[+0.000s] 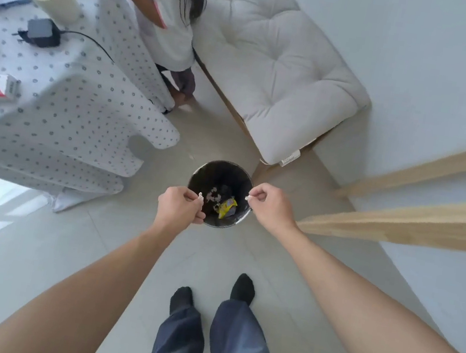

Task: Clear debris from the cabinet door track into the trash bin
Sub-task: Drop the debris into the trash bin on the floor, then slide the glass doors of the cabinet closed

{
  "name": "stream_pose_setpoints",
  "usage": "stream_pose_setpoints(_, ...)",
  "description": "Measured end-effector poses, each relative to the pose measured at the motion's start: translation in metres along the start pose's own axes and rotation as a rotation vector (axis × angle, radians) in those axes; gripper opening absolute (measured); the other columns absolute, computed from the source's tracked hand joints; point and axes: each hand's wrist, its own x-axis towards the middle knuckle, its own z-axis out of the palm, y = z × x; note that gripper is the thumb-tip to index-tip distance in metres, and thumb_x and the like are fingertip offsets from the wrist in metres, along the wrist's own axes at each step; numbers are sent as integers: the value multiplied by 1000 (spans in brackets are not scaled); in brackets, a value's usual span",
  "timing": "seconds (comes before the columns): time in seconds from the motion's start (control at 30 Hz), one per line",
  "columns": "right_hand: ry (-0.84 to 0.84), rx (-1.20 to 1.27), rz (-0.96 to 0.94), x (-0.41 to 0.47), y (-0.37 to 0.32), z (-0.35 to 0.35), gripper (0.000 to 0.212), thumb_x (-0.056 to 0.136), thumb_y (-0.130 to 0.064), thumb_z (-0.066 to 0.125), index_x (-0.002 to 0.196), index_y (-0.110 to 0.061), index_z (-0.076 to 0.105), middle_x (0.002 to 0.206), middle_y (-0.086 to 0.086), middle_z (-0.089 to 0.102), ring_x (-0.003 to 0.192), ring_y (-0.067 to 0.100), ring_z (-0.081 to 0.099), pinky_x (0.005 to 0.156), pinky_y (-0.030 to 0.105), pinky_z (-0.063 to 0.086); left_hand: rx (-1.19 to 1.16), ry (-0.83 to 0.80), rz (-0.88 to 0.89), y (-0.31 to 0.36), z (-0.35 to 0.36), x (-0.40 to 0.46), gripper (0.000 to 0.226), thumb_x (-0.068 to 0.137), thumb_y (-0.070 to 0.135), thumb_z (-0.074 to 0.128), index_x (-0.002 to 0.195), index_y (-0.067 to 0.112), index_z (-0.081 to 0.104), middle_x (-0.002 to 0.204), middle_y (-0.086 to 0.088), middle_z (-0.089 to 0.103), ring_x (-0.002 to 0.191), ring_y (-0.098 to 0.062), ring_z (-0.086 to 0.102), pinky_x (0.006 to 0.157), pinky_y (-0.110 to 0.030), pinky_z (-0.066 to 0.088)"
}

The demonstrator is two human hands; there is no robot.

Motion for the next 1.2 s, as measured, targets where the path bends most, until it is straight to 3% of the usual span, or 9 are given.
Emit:
stream_pose_setpoints(0.1,-56,-61,7,42,15,30,12,92,-21,72,87,-32,70,83,-14,70,86,15,71,79,32,57,2,8,-43,-21,17,35,8,104,6,72,99,0,76,76,-14,82,50,-10,79,52,-16,62)
stream_pose_setpoints(0.17,-86,-86,0,71,24,50,13,91,-19,72,88,-32,71,82,-13,71,85,15,71,78,31,56,-19,1,-58,-29,30,59,12,103,9,75,108,-1,78,76,-10,82,68,-22,85,61,-22,68)
stream_pose_setpoints(0.23,-124,-82,19,87,28,59,16,89,-15,71,97,-29,72,84,-10,75,88,16,72,81,31,56,-36,-13,-43,-30,38,74,22,102,12,78,121,1,76,83,-5,79,76,-30,85,58,-22,67)
stream_pose_setpoints(0.33,-157,-88,75,103,37,71,28,87,-12,70,113,-22,72,93,-4,79,98,22,74,92,36,59,39,-26,-9,-41,45,91,35,103,12,72,137,6,70,88,3,74,68,-19,78,49,-18,61)
stream_pose_setpoints(0.47,-157,-78,93,97,35,64,28,90,-22,71,118,-24,72,90,-14,73,99,20,73,88,35,57,196,-52,18,-47,32,82,39,105,21,69,143,11,69,94,-2,77,95,-31,80,87,-43,67)
stream_pose_setpoints(0.6,-137,-42,72,73,17,39,26,90,-30,72,116,-26,71,93,-15,74,94,17,74,82,32,51,241,-62,27,-29,4,59,41,104,29,71,142,14,70,101,-4,81,101,-33,80,97,-48,65)
stream_pose_setpoints(0.8,-24,64,22,17,-29,-20,26,91,-33,74,116,-24,72,104,-5,79,97,24,77,90,45,63,276,-41,150,36,-39,12,42,103,35,74,140,16,70,89,5,78,97,-30,80,93,-45,65)
stream_pose_setpoints(1.0,167,157,-32,-67,-76,-96,27,92,-31,75,116,-20,73,109,1,81,99,27,78,89,43,62,301,-43,356,115,-76,-59,53,102,41,74,148,17,66,109,-10,82,106,-31,79,105,-52,61)
stream_pose_setpoints(1.2,367,250,-52,-168,-106,-168,26,92,-25,75,116,-15,73,107,9,81,91,29,78,85,44,63,306,-93,553,191,-97,-147,52,99,44,76,146,21,67,110,-2,77,105,-32,80,99,-53,64)
